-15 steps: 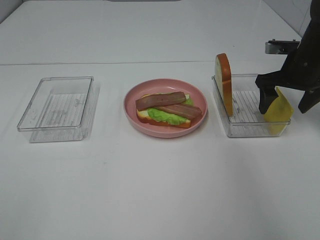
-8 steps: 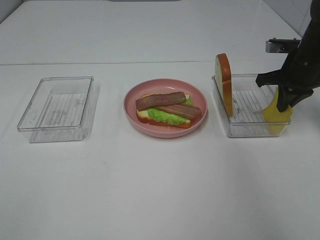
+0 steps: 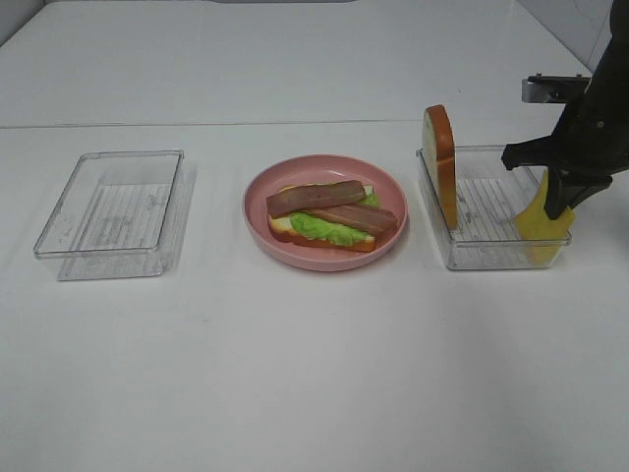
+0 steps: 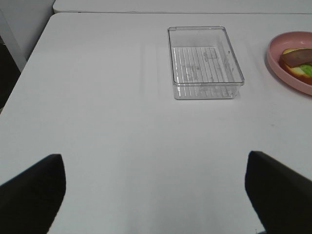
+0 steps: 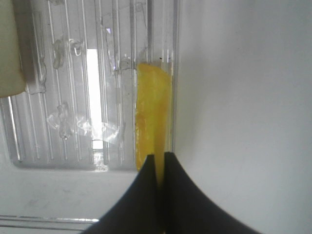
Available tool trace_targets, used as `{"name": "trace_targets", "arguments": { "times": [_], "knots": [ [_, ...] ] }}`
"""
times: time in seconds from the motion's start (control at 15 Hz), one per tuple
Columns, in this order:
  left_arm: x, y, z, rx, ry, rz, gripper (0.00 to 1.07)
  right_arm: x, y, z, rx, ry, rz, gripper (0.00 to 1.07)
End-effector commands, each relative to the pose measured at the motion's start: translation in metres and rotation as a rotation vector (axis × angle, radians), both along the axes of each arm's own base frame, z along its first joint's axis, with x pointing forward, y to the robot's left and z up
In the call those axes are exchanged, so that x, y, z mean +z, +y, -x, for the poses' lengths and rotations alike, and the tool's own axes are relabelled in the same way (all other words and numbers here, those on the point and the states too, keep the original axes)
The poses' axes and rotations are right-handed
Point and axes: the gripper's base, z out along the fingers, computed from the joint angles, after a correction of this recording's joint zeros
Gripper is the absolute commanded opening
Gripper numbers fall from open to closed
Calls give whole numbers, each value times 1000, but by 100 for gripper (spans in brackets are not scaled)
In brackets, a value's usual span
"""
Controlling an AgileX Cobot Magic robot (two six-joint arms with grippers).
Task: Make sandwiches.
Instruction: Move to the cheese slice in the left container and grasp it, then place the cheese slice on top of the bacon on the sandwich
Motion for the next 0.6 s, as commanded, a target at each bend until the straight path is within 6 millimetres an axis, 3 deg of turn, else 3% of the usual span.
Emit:
{"name": "trace_targets", "arguments": {
  "times": [0.07,0.4,0.6],
  "knots": [
    [0,-1,2,-5,-20,3,91,11,-1,2,-2,-27,7,0],
    [0,-1,2,-5,-20,3,91,28,-1,5,0,-57,7,0],
    [0,-1,2,-5,-20,3,91,66,0,11,-6,-144,-1,0]
  ]
}}
